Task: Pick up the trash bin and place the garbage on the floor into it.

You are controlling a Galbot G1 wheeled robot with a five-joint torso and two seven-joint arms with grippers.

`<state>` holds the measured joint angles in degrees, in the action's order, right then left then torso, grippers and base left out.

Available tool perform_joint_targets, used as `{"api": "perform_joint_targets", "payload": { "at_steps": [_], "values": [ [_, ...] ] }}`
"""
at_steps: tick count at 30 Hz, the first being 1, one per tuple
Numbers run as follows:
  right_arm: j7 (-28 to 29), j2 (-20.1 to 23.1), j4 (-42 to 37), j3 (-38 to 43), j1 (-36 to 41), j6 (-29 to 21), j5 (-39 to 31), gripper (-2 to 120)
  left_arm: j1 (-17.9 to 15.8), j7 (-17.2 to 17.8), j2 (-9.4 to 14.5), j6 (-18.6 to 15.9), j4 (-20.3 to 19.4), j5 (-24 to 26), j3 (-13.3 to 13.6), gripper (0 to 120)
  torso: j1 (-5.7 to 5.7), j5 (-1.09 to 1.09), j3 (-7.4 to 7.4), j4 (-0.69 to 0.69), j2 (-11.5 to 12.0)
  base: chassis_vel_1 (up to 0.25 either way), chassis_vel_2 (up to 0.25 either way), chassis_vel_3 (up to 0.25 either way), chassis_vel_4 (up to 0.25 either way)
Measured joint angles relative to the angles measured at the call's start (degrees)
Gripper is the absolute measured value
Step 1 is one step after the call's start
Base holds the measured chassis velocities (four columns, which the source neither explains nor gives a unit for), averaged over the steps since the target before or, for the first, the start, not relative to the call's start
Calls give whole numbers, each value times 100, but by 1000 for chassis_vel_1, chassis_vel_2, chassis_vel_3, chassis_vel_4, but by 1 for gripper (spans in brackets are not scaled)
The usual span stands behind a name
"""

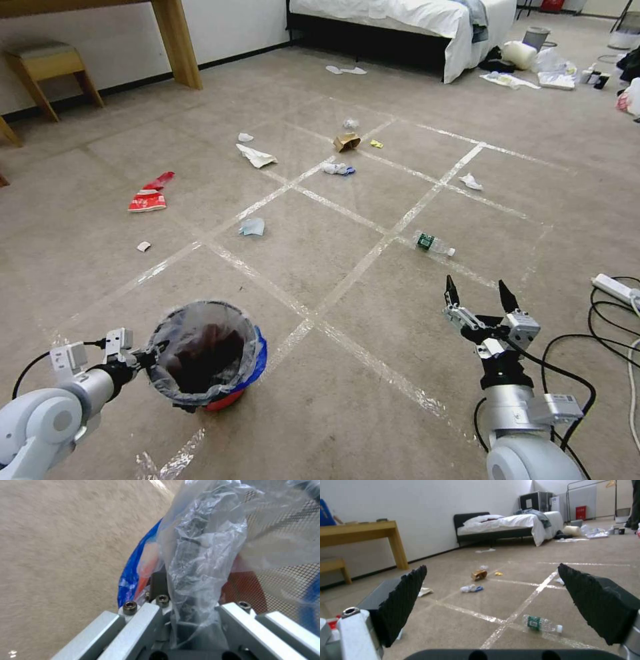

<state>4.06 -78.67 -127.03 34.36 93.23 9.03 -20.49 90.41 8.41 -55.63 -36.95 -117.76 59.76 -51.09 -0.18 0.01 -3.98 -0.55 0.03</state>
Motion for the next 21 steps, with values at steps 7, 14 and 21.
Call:
{"api": "perform_joint_targets", "payload": {
  "at_steps": [7,14,21],
  "values": [
    [48,50,-60,-12,-55,-79,-140,100,410,515,-467,-141,-917,86,-484,1,0,0,0,0,0,0,0,0,0],
    [21,88,-66,2,-133,-8,-389,100,1010,1119,-809,-476,-1805,452,-554,1,0,1,1,1,0,0,0,0,0],
    [-36,128,-27,21,-243,55,-468,100,967,1167,-959,-536,-1722,520,-396,1,0,-1,1,0,0,0,0,0,0]
  ]
}}
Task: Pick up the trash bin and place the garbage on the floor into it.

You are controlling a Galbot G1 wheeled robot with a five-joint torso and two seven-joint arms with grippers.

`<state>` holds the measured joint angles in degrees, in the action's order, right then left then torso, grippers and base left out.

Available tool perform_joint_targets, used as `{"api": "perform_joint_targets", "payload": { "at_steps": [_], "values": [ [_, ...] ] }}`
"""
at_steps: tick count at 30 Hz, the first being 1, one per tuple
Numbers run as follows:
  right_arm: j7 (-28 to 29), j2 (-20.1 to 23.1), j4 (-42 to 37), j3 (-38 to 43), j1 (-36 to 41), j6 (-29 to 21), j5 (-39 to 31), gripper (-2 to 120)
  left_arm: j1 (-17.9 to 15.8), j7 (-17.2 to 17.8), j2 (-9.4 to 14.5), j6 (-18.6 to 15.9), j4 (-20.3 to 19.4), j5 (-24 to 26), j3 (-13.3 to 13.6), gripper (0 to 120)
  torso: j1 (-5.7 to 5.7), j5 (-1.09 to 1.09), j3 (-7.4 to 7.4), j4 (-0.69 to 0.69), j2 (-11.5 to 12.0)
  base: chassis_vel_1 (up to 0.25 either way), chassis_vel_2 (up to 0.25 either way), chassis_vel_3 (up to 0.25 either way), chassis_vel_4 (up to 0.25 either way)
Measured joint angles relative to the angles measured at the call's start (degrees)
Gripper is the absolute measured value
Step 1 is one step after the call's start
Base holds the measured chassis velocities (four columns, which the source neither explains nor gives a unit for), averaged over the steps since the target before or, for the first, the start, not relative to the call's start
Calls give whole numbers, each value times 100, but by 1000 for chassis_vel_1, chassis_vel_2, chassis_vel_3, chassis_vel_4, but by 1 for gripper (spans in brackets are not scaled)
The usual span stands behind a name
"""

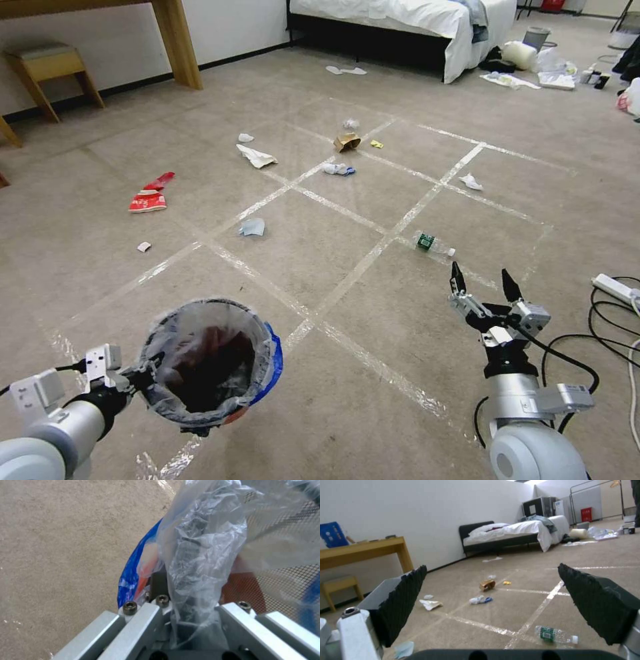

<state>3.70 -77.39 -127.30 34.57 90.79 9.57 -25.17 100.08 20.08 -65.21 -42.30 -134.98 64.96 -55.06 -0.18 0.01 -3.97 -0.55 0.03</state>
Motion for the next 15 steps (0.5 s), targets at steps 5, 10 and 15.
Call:
{"api": "perform_joint_targets", "payload": {
  "at_steps": [5,10,15],
  "values": [
    [-10,23,35,4,-42,2,0,100,-98,32,0,0,137,114,0,1,0,0,0,-1,0,0,0,0,0],
    [-12,48,58,4,-101,5,8,100,-178,35,-3,1,271,150,-10,1,0,0,0,0,0,0,0,0,0],
    [-234,66,63,58,-62,35,23,100,-278,-3,-16,5,425,149,-19,1,0,0,0,0,0,0,0,0,0]
  ]
}}
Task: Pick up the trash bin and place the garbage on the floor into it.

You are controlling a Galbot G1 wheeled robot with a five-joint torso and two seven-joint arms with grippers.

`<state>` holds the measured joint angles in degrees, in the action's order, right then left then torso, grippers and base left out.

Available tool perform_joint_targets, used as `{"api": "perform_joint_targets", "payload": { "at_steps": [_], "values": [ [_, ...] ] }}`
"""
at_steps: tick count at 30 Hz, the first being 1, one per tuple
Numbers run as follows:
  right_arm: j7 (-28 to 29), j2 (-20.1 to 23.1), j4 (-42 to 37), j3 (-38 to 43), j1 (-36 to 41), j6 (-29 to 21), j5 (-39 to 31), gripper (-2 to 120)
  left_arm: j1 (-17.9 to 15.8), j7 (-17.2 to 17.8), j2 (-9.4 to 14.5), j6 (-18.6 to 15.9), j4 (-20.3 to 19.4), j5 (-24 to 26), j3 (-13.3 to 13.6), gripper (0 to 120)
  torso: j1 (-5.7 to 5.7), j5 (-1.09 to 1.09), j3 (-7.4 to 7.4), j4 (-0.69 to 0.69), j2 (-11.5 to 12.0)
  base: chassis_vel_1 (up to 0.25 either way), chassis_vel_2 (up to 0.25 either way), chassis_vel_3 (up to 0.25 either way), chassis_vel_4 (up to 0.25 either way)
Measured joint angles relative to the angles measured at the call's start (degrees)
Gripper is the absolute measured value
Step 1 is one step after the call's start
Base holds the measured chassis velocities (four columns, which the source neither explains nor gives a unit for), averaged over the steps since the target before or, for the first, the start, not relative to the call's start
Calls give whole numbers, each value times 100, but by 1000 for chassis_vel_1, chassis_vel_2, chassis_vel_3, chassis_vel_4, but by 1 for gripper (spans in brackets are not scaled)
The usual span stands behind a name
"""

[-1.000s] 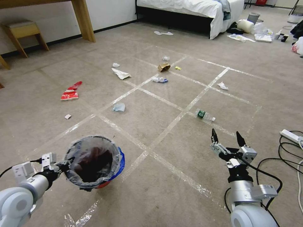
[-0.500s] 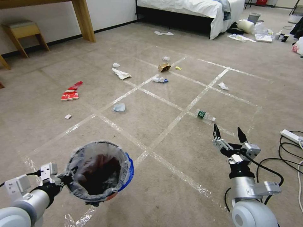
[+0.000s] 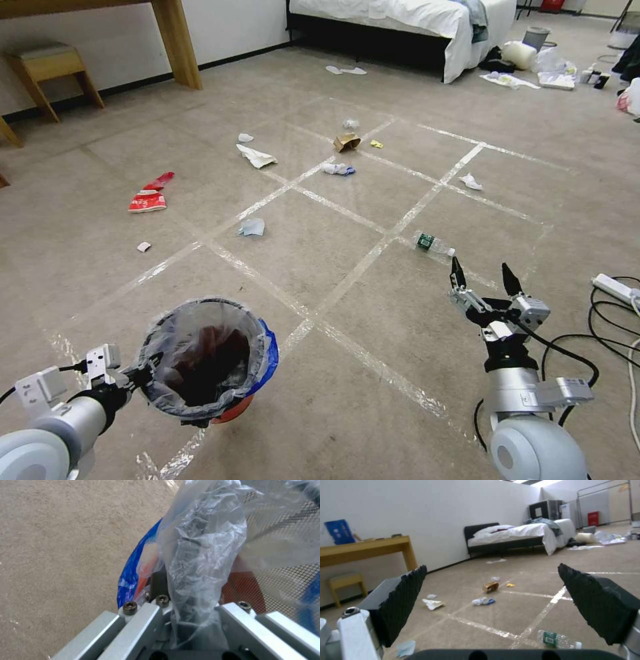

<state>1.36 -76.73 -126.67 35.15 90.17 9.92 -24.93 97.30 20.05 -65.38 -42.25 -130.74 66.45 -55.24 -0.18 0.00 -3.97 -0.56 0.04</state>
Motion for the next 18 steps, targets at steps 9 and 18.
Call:
{"api": "perform_joint_targets", "payload": {
  "at_steps": [9,18],
  "values": [
    [-96,-5,50,39,8,97,100,100,-94,-25,-7,4,176,-18,-31,1,0,0,0,1,0,0,0,0,0],
    [-97,-6,73,39,10,123,118,100,-129,-36,-6,6,225,-20,-42,1,1,0,0,1,0,-89,75,79,-83]
  ]
}}
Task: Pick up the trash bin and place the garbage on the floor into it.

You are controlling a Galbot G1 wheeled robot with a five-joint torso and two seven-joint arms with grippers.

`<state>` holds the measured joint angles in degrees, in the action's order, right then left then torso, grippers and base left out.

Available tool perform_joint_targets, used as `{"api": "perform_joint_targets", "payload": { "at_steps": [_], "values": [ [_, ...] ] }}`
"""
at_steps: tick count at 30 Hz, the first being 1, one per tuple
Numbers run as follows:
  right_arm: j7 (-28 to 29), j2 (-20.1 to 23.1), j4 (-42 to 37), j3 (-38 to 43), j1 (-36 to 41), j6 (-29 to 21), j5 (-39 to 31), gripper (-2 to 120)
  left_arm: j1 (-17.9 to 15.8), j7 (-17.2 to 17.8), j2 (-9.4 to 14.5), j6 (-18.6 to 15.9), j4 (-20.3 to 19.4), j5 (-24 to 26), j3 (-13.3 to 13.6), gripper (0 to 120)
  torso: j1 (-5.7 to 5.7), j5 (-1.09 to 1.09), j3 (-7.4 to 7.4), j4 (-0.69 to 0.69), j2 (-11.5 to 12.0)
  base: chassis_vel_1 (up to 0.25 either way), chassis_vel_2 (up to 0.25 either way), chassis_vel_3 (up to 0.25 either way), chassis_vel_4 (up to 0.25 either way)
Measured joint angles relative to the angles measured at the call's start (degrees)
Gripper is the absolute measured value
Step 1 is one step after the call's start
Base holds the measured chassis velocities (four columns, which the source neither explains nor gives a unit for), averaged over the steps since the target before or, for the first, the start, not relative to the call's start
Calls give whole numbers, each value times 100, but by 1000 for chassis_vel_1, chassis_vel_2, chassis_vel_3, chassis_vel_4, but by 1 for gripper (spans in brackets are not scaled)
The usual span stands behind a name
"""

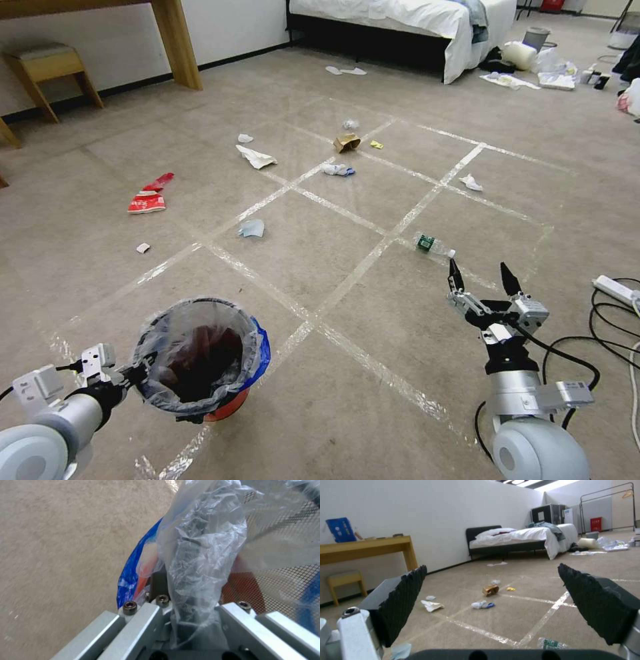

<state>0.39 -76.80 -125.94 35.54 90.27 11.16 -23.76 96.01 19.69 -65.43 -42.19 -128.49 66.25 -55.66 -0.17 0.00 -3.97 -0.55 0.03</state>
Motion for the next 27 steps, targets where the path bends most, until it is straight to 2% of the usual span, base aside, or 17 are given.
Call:
{"api": "perform_joint_targets", "payload": {
  "at_steps": [27],
  "values": [
    [8,-54,44,-3,27,1,104,100,-169,-12,152,7,204,66,-22,1,-2,2,-1,0,0,-223,214,223,-215]
  ]
}}
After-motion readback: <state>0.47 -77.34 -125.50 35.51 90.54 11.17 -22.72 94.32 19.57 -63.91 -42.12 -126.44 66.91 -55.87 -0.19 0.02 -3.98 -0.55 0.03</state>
